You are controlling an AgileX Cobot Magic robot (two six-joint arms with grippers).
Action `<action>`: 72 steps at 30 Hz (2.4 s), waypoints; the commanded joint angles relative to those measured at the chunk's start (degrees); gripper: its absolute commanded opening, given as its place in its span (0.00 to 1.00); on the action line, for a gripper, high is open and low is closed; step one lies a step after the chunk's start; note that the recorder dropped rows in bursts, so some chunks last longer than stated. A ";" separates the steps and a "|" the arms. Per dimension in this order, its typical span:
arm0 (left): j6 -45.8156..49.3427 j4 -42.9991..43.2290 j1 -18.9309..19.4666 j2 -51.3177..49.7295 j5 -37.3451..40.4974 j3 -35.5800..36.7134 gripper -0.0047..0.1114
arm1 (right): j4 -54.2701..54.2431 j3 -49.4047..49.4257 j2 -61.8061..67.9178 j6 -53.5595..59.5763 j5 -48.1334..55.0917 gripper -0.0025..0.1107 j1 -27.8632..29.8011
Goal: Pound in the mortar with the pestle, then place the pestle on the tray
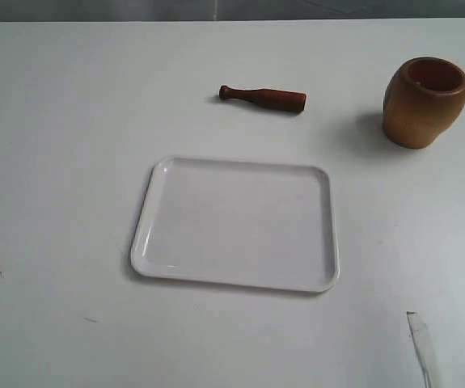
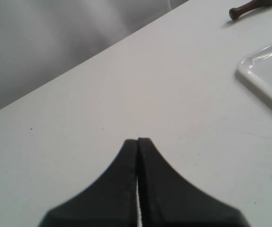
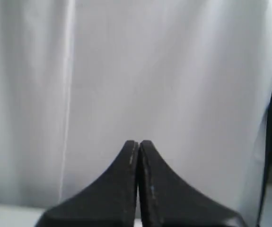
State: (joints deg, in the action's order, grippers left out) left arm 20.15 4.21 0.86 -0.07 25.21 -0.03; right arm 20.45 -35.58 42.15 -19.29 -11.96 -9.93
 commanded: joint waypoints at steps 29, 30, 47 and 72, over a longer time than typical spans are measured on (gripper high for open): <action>-0.47 -0.42 -0.44 0.07 -0.17 0.03 0.04 | -25.50 -80.01 82.29 66.68 81.92 0.09 -26.72; -0.47 -0.42 -0.44 0.07 -0.17 0.03 0.04 | -25.63 -81.72 84.18 67.08 81.92 0.15 -26.72; -0.47 -0.42 -0.44 0.07 -0.17 0.03 0.04 | -18.01 -91.16 98.70 69.99 77.87 0.55 -26.72; -0.47 -0.42 -0.44 0.07 -0.17 0.03 0.04 | -20.81 -91.16 103.06 72.17 66.11 0.29 -25.48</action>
State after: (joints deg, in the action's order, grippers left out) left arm 20.15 4.21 0.86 -0.07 25.21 -0.03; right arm 0.00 -126.31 145.13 53.15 55.51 -36.41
